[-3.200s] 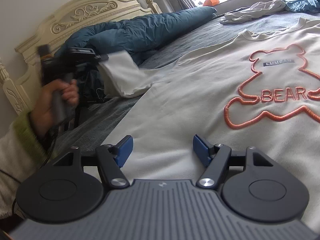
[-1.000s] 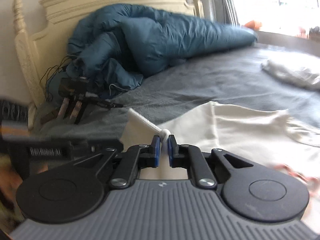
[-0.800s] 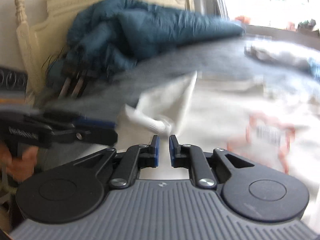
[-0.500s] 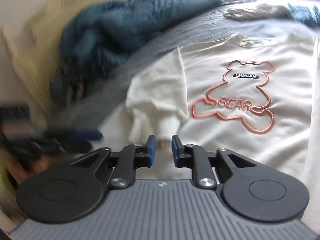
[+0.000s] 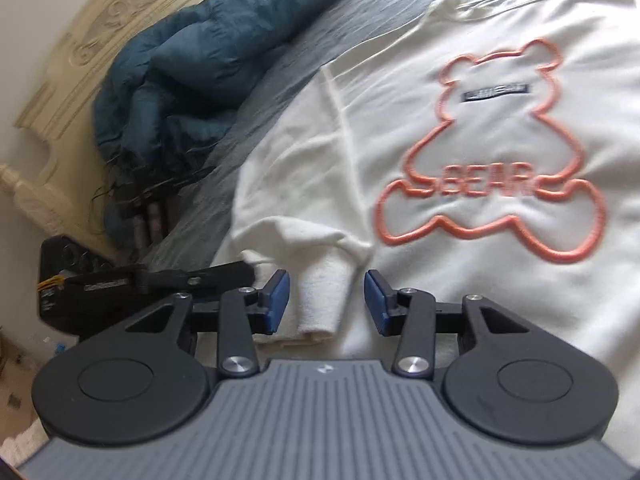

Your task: Fold clothes

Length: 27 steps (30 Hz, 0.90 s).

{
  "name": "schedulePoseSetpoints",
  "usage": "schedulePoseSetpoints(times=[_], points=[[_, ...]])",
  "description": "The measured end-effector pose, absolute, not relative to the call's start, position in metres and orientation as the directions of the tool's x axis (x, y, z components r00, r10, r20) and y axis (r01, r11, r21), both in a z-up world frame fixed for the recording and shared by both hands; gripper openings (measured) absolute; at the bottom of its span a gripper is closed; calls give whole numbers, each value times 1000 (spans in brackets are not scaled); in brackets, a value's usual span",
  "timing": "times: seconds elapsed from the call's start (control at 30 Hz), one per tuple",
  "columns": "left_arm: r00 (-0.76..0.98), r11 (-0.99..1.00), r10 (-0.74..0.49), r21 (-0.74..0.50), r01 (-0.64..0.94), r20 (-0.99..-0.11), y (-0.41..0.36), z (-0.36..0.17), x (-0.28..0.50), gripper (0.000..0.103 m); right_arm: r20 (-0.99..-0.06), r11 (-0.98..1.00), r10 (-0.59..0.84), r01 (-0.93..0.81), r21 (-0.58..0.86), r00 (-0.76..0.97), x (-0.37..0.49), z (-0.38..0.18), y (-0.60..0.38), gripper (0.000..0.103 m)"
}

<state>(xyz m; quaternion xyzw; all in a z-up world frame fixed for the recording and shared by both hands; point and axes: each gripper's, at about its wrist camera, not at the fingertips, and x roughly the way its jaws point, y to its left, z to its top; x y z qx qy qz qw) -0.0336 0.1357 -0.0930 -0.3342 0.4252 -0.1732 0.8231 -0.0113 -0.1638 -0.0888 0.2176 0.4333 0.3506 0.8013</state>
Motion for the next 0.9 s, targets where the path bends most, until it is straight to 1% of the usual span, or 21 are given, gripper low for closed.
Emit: schedulePoseSetpoints(times=[0.03, 0.07, 0.1, 0.13, 0.17, 0.2, 0.43, 0.57, 0.67, 0.9], points=[[580, 725, -561, -688, 0, -591, 133, -93, -33, 21, -543, 655, 755, -382, 651, 368, -10, -88, -162, 39], [578, 726, -560, -688, -3, -594, 132, -93, -32, 19, -548, 655, 756, -393, 646, 359, -9, -87, -159, 35], [576, 725, -561, -689, -6, -595, 131, -93, -31, 15, -554, 658, 753, -400, 638, 355, -10, -86, -157, 24], [579, 724, -563, -689, 3, -590, 130, -91, -31, 12, -560, 663, 749, -405, 629, 355, -11, -85, -155, 18], [583, 724, -567, -689, 15, -582, 129, -89, -32, 12, -566, 668, 744, -411, 621, 355, -12, -84, -153, 13], [591, 728, -567, -685, 34, -574, 127, -85, -34, 11, -561, 668, 744, -414, 619, 363, -14, -82, -154, 10], [566, 703, -655, -678, 213, -501, 106, -60, -52, 11, -501, 672, 738, -419, 611, 453, -50, -64, -181, 8], [520, 669, -706, -694, 265, -481, 95, -59, -65, 11, -483, 678, 730, -422, 602, 484, -77, -53, -196, 8], [486, 642, -735, -715, 276, -473, 93, -63, -81, 11, -475, 673, 733, -421, 608, 487, -95, -49, -201, 8], [458, 608, -757, -759, 232, -466, 118, -75, -122, 10, -458, 628, 775, -452, 634, 435, -128, -52, -185, 8]])
